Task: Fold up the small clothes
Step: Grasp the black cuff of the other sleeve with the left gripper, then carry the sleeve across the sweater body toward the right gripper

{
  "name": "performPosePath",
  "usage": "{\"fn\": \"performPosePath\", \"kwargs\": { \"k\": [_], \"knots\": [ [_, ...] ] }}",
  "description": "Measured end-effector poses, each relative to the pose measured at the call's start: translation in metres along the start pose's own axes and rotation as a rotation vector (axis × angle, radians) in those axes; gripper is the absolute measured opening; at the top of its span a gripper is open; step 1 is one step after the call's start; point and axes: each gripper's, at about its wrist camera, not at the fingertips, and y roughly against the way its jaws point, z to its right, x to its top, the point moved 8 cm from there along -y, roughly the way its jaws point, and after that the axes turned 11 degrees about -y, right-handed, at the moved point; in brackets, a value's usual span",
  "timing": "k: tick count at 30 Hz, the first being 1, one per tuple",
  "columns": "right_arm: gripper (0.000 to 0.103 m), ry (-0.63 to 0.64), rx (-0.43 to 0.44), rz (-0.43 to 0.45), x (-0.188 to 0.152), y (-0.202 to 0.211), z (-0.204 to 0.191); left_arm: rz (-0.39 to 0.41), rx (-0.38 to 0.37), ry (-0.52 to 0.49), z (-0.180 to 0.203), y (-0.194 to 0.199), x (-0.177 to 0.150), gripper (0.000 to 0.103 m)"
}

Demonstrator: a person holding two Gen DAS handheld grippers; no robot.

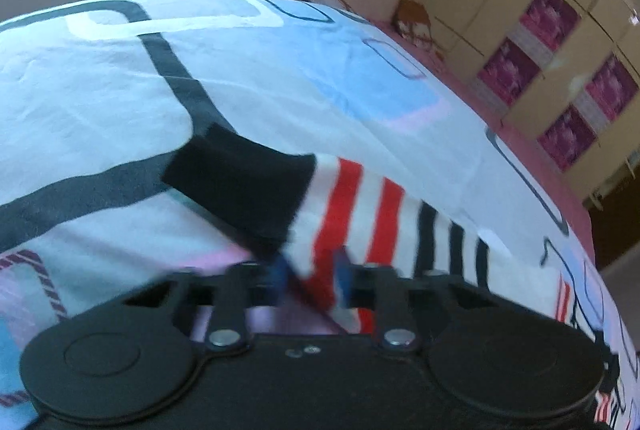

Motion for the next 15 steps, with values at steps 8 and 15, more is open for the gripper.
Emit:
{"fn": "performPosePath", "kwargs": {
  "k": [8, 15],
  "knots": [
    [0.055, -0.003, -0.022, -0.013, -0.001, -0.005, 0.006, 0.08, -0.045, -0.055, 0.021, 0.016, 0.017, 0.006],
    [0.055, 0.007, -0.038, -0.054, -0.005, -0.014, 0.013, 0.153, -0.237, -0.236, 0.107, 0.059, 0.03, 0.006]
  ]
}}
